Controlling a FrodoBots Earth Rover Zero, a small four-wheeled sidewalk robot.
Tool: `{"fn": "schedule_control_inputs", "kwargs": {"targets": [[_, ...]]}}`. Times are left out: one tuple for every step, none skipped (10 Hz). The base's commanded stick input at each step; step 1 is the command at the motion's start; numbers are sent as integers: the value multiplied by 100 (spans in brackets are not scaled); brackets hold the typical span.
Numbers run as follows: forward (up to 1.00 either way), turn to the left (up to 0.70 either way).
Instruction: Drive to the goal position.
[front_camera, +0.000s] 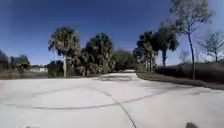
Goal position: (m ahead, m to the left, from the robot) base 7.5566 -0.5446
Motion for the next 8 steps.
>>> {"fn": "schedule_control_inputs", "kwargs": {"targets": [[100, -20], [100, -20], [100, -20], [100, -21], [100, -21], [100, -21], [100, -21], [100, -12]]}}
